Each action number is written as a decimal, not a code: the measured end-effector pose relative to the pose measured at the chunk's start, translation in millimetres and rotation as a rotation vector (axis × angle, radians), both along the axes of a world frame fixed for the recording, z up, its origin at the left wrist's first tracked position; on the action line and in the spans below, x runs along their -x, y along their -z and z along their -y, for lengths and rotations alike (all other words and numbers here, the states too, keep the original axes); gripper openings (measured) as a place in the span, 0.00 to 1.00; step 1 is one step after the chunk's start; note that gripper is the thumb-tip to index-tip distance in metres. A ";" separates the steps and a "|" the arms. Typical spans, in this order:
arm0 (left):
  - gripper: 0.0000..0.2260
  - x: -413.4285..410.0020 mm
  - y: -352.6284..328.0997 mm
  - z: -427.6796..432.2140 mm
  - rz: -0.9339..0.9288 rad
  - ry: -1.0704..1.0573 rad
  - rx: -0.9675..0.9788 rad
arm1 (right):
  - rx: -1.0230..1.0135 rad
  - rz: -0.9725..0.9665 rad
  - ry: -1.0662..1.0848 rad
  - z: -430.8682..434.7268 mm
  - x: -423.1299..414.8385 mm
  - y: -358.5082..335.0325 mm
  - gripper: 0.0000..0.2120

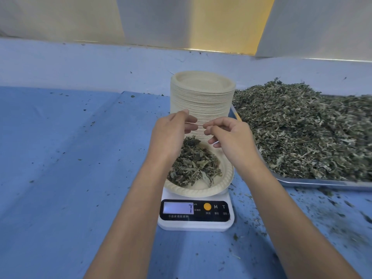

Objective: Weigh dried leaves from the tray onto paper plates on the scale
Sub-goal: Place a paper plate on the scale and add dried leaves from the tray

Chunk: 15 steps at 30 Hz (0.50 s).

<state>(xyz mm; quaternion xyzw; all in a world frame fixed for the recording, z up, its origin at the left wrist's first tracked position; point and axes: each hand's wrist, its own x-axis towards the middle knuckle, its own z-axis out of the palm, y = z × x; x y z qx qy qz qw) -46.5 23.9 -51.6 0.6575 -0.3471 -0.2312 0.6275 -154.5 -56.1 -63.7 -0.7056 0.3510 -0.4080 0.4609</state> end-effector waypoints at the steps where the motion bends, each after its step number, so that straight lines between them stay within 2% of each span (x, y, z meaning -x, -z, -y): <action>1: 0.17 -0.4 -0.3 0.0 -0.006 0.007 -0.003 | 0.002 -0.003 0.000 0.4 0.1 0.2 0.07; 4: 0.19 -0.4 -0.6 0.6 -0.018 0.025 -0.019 | 0.012 -0.007 -0.004 0.8 0.0 1.0 0.07; 7: 0.15 0.9 0.1 1.3 0.040 0.044 -0.036 | 0.025 -0.010 -0.009 0.7 -0.6 1.4 0.08; 11: 0.11 -1.8 1.0 0.7 -0.026 0.027 0.012 | 0.036 -0.015 -0.007 0.7 -1.8 2.7 0.09; 15: 0.12 -4.0 1.3 1.6 -0.080 -0.036 0.088 | 0.034 -0.002 -0.001 1.5 -2.8 5.2 0.08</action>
